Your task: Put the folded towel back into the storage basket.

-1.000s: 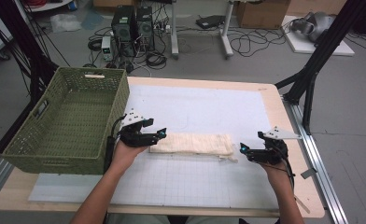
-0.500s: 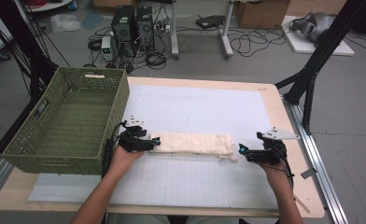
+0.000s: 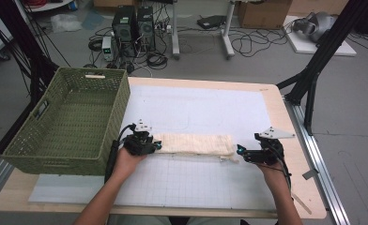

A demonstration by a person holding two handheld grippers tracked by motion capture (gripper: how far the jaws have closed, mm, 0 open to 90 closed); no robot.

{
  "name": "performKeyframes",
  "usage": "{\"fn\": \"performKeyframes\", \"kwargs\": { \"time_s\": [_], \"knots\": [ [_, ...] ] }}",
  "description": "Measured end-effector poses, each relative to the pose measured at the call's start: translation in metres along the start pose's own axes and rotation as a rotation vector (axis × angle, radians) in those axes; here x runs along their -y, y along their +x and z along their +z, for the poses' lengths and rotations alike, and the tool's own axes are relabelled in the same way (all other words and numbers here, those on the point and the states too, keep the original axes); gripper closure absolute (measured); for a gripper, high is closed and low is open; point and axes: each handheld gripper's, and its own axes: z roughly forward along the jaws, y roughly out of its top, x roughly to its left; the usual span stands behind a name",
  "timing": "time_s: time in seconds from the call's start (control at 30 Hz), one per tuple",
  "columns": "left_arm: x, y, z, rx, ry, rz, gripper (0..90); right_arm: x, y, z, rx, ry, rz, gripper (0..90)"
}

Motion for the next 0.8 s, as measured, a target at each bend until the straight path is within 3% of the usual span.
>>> {"fn": "performKeyframes", "kwargs": {
  "time_s": [0.17, 0.4, 0.63, 0.73, 0.8],
  "knots": [
    [0.005, -0.002, 0.001, 0.021, -0.040, -0.017, 78.1, -0.002, 0.006, 0.008, -0.013, 0.018, 0.009, 11.8],
    [0.006, -0.001, -0.001, 0.028, -0.045, -0.038, 79.7, -0.004, 0.015, 0.019, -0.026, 0.035, 0.036, 12.6],
    [0.007, 0.000, -0.002, 0.030, -0.046, -0.044, 79.9, -0.002, 0.021, 0.028, -0.052, 0.062, 0.051, 34.8],
    [0.007, 0.000, -0.002, 0.032, -0.049, -0.045, 79.9, 0.000, 0.023, 0.032, -0.070, 0.078, 0.071, 42.7],
    [0.008, 0.000, -0.002, 0.031, -0.053, -0.053, 79.8, 0.001, 0.025, 0.035, -0.071, 0.102, 0.058, 45.3]
  ]
}}
